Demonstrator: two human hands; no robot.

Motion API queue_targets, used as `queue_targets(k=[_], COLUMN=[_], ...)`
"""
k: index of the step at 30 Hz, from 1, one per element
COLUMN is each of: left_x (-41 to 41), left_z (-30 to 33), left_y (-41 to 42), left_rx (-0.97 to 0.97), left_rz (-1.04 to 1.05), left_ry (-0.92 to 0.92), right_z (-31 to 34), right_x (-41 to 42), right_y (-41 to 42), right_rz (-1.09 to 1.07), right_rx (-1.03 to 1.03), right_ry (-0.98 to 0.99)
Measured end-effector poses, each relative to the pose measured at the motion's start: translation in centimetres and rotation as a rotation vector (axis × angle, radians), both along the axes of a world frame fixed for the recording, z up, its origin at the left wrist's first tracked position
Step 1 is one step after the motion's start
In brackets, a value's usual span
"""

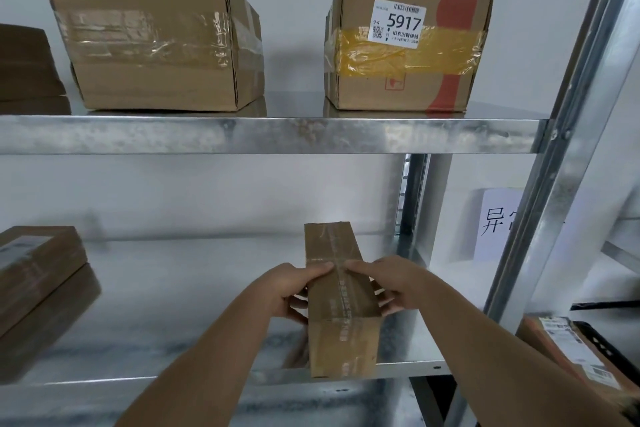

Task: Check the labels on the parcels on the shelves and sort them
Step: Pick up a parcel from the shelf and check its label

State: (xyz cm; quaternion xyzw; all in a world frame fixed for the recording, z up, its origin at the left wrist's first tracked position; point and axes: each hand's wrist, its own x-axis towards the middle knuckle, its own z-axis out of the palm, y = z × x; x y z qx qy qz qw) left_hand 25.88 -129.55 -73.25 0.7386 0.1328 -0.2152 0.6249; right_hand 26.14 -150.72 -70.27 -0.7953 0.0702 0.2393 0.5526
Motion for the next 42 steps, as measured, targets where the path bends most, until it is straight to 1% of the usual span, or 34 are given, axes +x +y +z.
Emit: queue_targets(k=[4, 8, 14, 24, 32, 37, 42], left_x=[0.2, 0.4, 0.3, 0.3, 0.0, -0.7, -1.0], left_z=[0.4, 0.6, 0.8, 0.9, 0.1, 0.1, -0.3], left_y=[-0.3, -0.2, -0.5, -0.8, -0.4, -0.3, 0.2], left_rx=[0.006, 0.014, 0.037, 0.025, 0.006, -0.026, -0.065], left_rz=[0.006, -0.014, 0.006, 0.019, 0.041, 0.079, 0.110], left_ry=[0.032, 0.053, 0.063, 0.050, 0.019, 0.013, 0.014], right_z=[0.0, -0.4, -0.4, 0.0, -0.9, -2.0, -3.6], right_x=[0.9, 1.3, 1.5, 1.3, 1.2, 0.7, 0.0], right_y=[-0.1, -0.3, -0.2, 0.2, -0.2, -0.3, 0.5], right_rz=[0.028, 0.037, 0.062, 0.069, 0.014, -0.035, -0.077], right_rx=[0.003, 0.017, 0.005, -0.008, 0.013, 0.005, 0.029], right_ry=[0.077, 0.097, 0.087, 0.074, 0.069, 0.030, 0.060])
